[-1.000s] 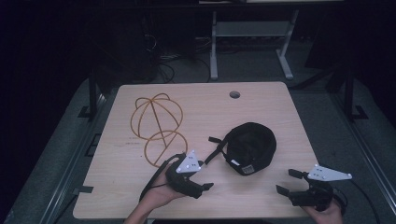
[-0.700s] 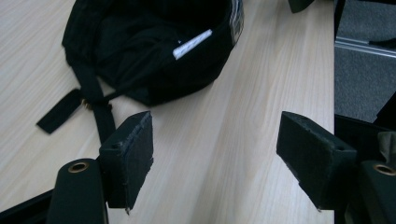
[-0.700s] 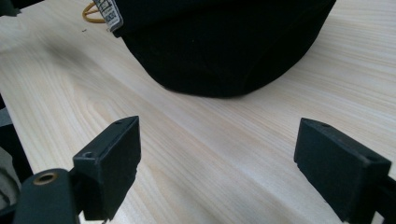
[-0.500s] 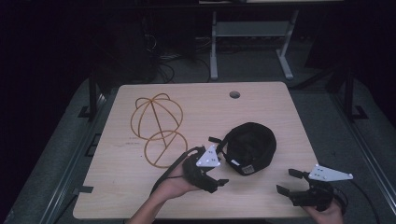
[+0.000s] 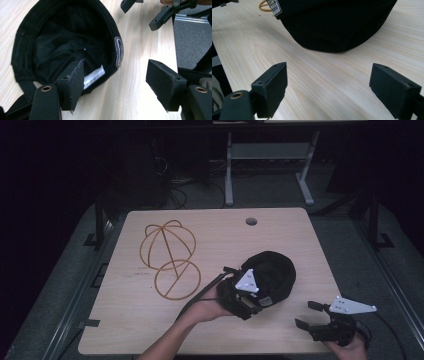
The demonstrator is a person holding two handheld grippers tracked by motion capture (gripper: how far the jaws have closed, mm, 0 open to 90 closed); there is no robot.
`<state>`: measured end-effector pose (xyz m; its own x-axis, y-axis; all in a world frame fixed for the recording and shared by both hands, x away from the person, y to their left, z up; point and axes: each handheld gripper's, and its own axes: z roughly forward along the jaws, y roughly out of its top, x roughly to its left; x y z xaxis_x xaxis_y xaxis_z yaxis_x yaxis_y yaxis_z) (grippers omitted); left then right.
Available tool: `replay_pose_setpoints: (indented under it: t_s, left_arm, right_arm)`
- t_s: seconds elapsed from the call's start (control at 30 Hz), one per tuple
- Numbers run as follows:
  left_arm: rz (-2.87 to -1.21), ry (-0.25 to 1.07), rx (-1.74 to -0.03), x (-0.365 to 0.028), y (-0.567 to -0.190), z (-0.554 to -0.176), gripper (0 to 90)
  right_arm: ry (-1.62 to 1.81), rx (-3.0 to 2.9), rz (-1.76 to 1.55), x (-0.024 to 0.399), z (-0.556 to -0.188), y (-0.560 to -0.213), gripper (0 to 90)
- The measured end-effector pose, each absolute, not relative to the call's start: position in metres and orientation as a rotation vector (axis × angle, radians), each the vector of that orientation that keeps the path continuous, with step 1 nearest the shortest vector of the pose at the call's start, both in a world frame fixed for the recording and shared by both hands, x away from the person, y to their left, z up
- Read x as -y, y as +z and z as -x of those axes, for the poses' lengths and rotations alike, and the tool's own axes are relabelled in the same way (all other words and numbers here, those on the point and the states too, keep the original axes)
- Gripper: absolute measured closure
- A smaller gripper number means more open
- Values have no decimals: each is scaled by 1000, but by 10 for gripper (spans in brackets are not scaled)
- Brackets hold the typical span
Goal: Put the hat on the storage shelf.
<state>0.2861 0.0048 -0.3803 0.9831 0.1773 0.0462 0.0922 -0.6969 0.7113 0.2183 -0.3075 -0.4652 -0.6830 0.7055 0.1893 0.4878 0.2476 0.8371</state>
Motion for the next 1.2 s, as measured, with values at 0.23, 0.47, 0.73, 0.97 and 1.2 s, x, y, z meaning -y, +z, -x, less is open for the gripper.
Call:
replay_pose_setpoints:
  t_s: [0.23, 0.47, 0.73, 0.97, 1.2]
  left_arm:
    - [-2389, 133, -158, 10, -382, -293, 333]
    - [-2420, 100, -147, 21, -389, -298, 376]
    - [-2450, 79, -141, 27, -396, -303, 429]
    - [-2489, 103, -92, 32, -401, -303, 609]
    - [-2508, 82, -75, 37, -400, -302, 749]
  right_arm:
    - [1413, -2288, -1124, 309, -219, -465, 145]
    - [1417, -2287, -1119, 309, -218, -465, 145]
    - [1410, -2294, -1114, 307, -219, -465, 145]
    - [1409, -2300, -1118, 307, -221, -467, 145]
    - [1412, -2295, -1124, 308, -221, -468, 145]
